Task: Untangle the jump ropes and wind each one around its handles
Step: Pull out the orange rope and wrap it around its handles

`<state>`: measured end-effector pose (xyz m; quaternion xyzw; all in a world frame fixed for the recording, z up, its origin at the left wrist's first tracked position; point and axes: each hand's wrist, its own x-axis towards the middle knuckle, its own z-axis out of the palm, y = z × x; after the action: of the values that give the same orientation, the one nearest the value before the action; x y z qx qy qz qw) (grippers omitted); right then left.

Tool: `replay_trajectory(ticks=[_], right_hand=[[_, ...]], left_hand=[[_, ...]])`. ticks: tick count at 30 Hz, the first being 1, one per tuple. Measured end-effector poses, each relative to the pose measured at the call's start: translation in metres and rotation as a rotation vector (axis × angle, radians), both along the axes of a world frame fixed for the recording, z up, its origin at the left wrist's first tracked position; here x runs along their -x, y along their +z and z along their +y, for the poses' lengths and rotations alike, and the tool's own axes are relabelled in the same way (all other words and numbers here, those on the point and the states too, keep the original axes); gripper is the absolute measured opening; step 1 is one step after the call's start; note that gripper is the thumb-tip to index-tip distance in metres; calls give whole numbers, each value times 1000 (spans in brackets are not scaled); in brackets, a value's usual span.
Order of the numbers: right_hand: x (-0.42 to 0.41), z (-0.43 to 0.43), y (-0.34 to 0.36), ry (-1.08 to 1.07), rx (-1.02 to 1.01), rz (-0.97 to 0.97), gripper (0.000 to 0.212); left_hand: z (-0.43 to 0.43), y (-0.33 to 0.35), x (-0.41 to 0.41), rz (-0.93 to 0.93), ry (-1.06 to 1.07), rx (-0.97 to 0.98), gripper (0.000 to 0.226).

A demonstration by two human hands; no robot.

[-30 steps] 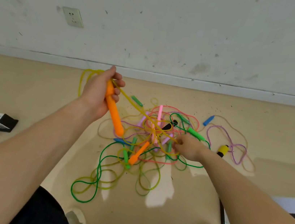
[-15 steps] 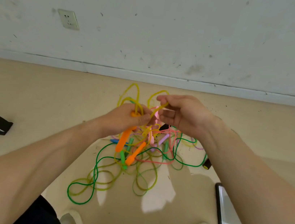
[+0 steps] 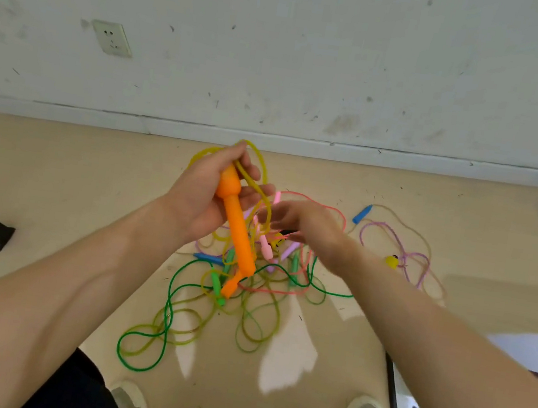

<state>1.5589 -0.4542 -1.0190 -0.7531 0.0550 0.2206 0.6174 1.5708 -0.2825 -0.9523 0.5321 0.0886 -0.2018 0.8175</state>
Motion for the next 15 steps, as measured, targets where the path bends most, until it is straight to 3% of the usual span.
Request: replay_trajectory(ticks=[4,9,12,15], right_hand=[[13,14,-36,268,142,-53,24],[6,-3,-65,237,423,-99,10],[3,-21,-78,256,562,-16,22],[1,-19,-77,132,419,67,25]], left_hand=[[6,15,-1,60,95,150,32],[19,24,-7,32,202,194,30],[34,29,-16,-3,270,247,30],[49,24,-22,-52,287,179,27]])
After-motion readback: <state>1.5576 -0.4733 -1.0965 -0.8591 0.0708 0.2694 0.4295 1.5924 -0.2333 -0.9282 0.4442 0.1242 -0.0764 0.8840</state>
